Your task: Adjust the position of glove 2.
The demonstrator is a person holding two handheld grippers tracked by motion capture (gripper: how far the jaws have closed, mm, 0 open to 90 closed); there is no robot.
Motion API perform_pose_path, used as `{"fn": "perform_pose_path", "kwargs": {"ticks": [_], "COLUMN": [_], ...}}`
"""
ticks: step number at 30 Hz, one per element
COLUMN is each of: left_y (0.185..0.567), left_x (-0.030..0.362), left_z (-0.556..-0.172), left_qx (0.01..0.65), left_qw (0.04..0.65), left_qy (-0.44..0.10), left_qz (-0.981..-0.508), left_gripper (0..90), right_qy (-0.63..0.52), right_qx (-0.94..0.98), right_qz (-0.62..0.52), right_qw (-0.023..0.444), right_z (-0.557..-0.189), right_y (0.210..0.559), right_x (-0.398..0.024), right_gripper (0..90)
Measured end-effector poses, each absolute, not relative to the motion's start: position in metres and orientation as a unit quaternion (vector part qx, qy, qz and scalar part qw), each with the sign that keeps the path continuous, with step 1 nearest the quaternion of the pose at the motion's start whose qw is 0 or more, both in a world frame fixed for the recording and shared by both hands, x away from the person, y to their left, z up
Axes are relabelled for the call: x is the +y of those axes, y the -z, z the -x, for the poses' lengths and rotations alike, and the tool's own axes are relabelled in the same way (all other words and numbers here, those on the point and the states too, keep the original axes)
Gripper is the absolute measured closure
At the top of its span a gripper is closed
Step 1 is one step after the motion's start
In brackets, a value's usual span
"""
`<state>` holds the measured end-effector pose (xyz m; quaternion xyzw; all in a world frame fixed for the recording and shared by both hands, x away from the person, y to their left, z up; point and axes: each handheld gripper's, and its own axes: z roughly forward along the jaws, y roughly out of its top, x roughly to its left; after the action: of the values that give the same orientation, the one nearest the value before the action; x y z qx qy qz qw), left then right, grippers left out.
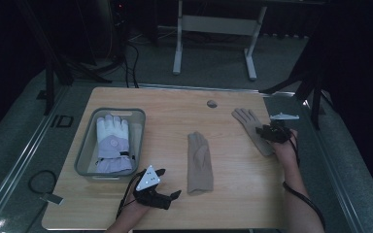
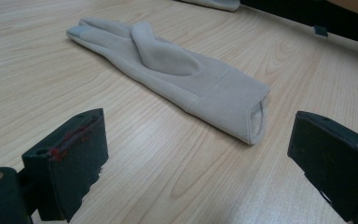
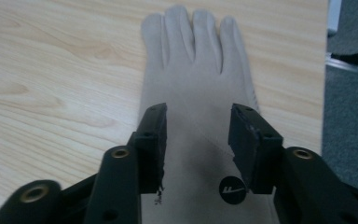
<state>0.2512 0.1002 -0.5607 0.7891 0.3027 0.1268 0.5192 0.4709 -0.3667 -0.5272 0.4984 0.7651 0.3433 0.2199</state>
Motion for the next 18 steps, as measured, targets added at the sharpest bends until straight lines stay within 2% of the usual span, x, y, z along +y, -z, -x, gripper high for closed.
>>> {"fn": "perform_pose_path", "kwargs": {"ticks": [2,9,12,13,14,16,18], "left_y": [0.561,0.561,0.561,0.562,0.562,0.562,0.562], "left_x": [0.099,0.099,0.099,0.099,0.099,0.098,0.098], "left_z": [-0.25,-0.25,-0.249,-0.249,-0.249,-0.249,-0.25], "left_qx": [0.301,0.299,0.299,0.299,0.299,0.299,0.299], "left_qw": [0.514,0.512,0.512,0.512,0.511,0.511,0.51], "left_qy": [-0.138,-0.141,-0.14,-0.139,-0.139,-0.138,-0.138], "left_qz": [-0.791,-0.793,-0.793,-0.793,-0.794,-0.794,-0.795], "left_gripper": [4.9,5.0,5.0,5.0,5.0,5.0,5.0], "right_qy": [-0.331,-0.321,-0.322,-0.321,-0.32,-0.315,-0.314], "right_qx": [0.768,0.777,0.774,0.774,0.77,0.765,0.757], "right_qz": [-0.501,-0.505,-0.505,-0.505,-0.51,-0.519,-0.534], "right_qw": [0.221,0.197,0.204,0.209,0.211,0.216,0.211], "right_z": [-0.475,-0.482,-0.481,-0.48,-0.48,-0.478,-0.478], "right_y": [0.532,0.547,0.548,0.548,0.548,0.547,0.545], "right_x": [-0.366,-0.365,-0.366,-0.366,-0.365,-0.362,-0.36], "right_gripper": [53.0,52.8,59.2,64.2,74.5,80.7,83.1]}}
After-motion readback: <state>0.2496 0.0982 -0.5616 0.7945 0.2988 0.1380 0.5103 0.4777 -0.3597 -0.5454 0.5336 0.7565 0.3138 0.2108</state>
